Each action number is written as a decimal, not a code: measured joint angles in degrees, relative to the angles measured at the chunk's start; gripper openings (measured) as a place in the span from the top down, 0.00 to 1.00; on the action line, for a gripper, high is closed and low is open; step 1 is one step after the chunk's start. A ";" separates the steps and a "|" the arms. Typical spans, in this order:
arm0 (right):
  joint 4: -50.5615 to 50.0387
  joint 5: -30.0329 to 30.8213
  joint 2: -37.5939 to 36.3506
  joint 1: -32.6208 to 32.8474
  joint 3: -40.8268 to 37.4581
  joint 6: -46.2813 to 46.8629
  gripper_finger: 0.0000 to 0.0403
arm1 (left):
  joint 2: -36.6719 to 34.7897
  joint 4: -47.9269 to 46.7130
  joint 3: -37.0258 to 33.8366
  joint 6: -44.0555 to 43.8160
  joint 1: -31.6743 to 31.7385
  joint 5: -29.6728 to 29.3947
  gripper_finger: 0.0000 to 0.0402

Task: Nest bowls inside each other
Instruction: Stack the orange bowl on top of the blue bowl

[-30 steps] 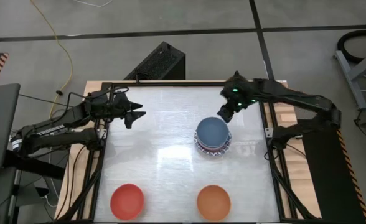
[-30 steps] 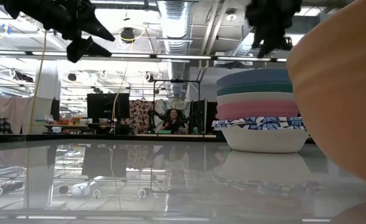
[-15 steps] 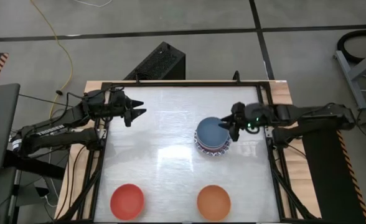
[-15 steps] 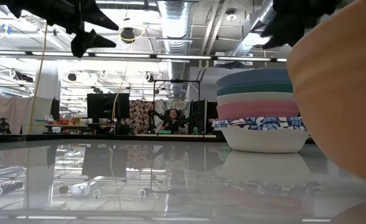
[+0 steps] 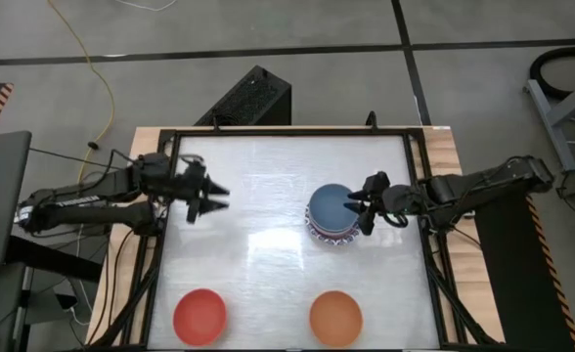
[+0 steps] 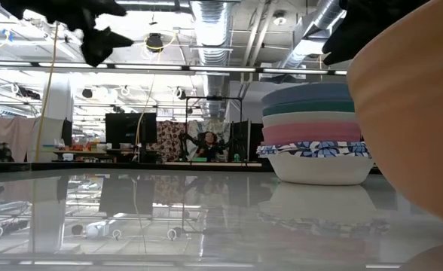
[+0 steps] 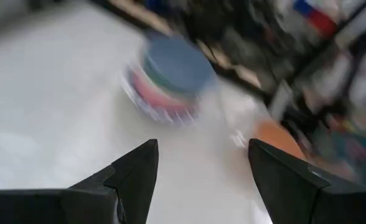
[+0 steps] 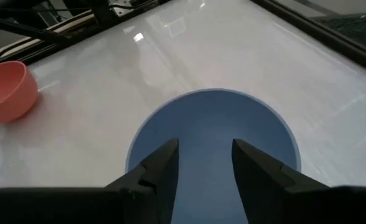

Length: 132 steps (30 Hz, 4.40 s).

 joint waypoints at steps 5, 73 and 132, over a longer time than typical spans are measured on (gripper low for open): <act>-0.18 0.11 0.00 0.40 0.00 2.64 0.58 | 0.58 -11.78 2.50 -4.21 -8.92 1.02 0.41; 4.41 0.14 -1.94 -4.85 0.07 8.20 0.58 | 24.41 -36.97 7.83 -35.12 -43.69 -26.10 1.00; 30.45 21.99 25.91 -14.50 24.28 -35.26 0.58 | 42.82 43.76 22.41 46.70 -2.20 -75.01 1.00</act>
